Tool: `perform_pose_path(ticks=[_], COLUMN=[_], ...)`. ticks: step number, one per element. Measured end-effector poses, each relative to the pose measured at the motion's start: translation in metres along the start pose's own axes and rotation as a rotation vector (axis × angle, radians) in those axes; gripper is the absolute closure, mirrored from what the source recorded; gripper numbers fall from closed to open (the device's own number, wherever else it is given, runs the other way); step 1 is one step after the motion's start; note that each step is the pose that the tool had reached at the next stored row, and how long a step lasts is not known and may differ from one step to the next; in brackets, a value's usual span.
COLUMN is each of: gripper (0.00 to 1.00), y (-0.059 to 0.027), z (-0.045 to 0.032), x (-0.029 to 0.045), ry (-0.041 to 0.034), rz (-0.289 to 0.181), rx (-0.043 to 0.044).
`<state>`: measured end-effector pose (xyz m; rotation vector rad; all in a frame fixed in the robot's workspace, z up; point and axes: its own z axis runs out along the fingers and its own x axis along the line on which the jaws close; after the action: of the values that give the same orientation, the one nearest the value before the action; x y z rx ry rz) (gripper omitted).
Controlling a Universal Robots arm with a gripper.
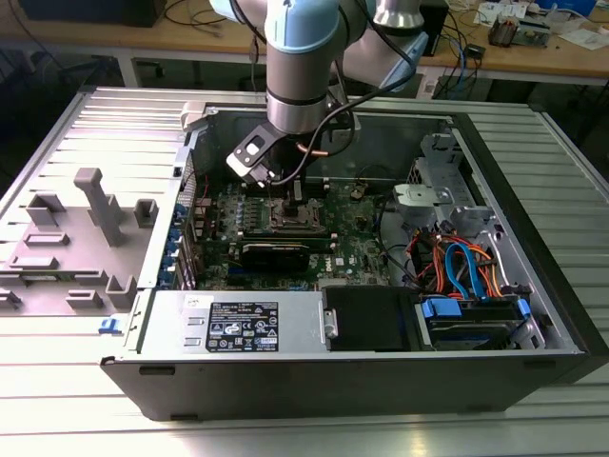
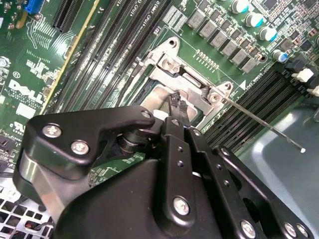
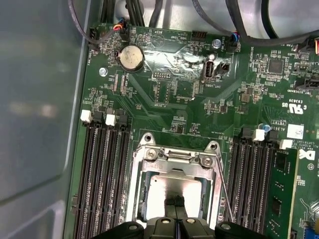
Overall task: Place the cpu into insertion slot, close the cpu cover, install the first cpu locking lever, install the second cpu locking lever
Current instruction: 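Close the cpu cover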
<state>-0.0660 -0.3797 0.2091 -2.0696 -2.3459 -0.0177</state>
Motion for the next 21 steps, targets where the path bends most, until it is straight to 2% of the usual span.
perform_pose_path(ticks=[12, 15, 21], gripper=[0.89, 0.89, 0.89], y=[0.0008, 0.0018, 0.0034], z=[-0.0009, -0.0009, -0.0017], x=[-0.0001, -0.0003, -0.0004], ry=[-0.0014, -0.002, -0.0017], rz=[0.003, 0.032, 0.039], rx=[0.0001, -0.0002, -0.0006])
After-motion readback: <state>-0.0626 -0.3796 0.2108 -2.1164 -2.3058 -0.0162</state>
